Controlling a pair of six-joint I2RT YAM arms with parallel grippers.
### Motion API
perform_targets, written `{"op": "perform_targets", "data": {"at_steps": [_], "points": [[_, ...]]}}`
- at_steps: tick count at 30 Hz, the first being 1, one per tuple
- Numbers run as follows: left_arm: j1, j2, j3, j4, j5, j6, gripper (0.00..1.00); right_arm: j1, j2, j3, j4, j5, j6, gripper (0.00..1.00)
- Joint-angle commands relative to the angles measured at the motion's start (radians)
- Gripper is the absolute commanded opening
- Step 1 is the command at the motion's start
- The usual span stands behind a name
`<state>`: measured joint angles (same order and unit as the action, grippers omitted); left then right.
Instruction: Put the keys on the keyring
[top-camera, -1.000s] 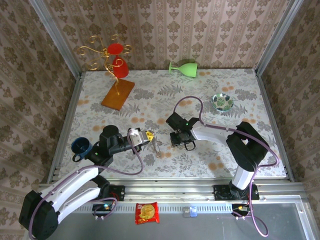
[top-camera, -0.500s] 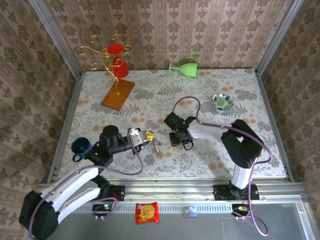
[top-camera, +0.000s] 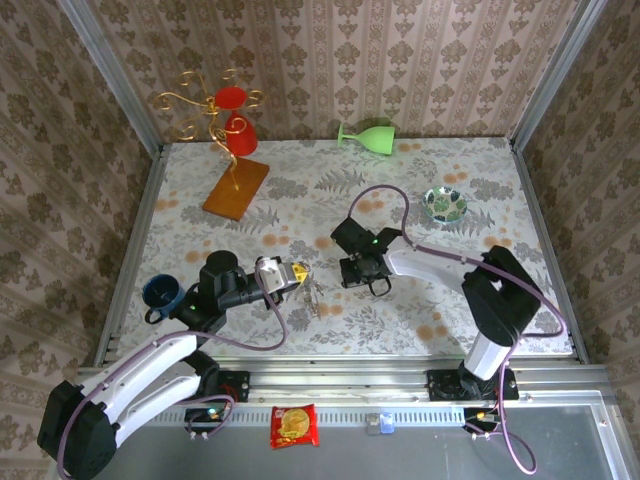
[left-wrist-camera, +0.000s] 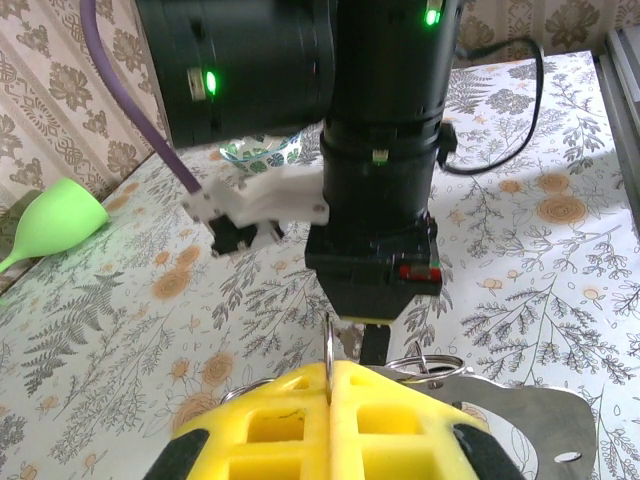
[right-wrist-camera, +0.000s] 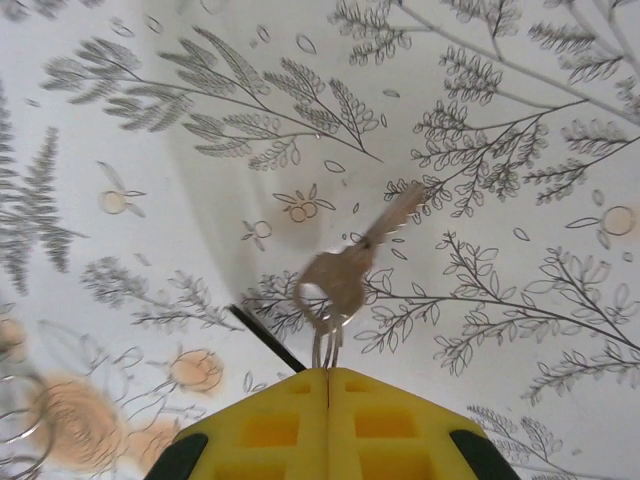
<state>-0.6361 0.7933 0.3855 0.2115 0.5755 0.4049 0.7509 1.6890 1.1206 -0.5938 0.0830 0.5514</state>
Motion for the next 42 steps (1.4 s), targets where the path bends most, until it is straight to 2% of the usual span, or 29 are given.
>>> {"op": "perform_targets", "data": {"at_steps": [1, 13, 19, 25, 30, 34, 42], "points": [[-0.008, -0.012, 0.003, 0.022, 0.0, 0.013, 0.0, 0.001, -0.044, -0.026, -0.049, 0.004, -0.013, 0.0], [-0.01, -0.014, 0.002, 0.018, -0.001, 0.012, 0.0, -0.001, -0.037, -0.09, 0.087, -0.142, -0.08, 0.0], [-0.011, -0.014, 0.003, 0.012, -0.009, 0.003, 0.0, -0.007, -0.089, -0.126, 0.162, -0.236, -0.111, 0.0], [-0.011, -0.016, 0.003, 0.005, -0.019, 0.003, 0.0, -0.007, -0.089, -0.125, 0.084, -0.219, -0.146, 0.0], [-0.011, -0.011, 0.002, 0.006, -0.022, 0.006, 0.0, -0.007, -0.015, -0.073, 0.006, -0.244, -0.159, 0.0], [-0.013, -0.014, 0.004, -0.002, -0.025, 0.006, 0.0, -0.001, 0.045, -0.043, 0.007, -0.288, -0.152, 0.0], [-0.014, -0.022, 0.001, -0.014, -0.034, 0.01, 0.0, 0.014, 0.086, -0.043, -0.013, -0.256, -0.154, 0.0]]}}
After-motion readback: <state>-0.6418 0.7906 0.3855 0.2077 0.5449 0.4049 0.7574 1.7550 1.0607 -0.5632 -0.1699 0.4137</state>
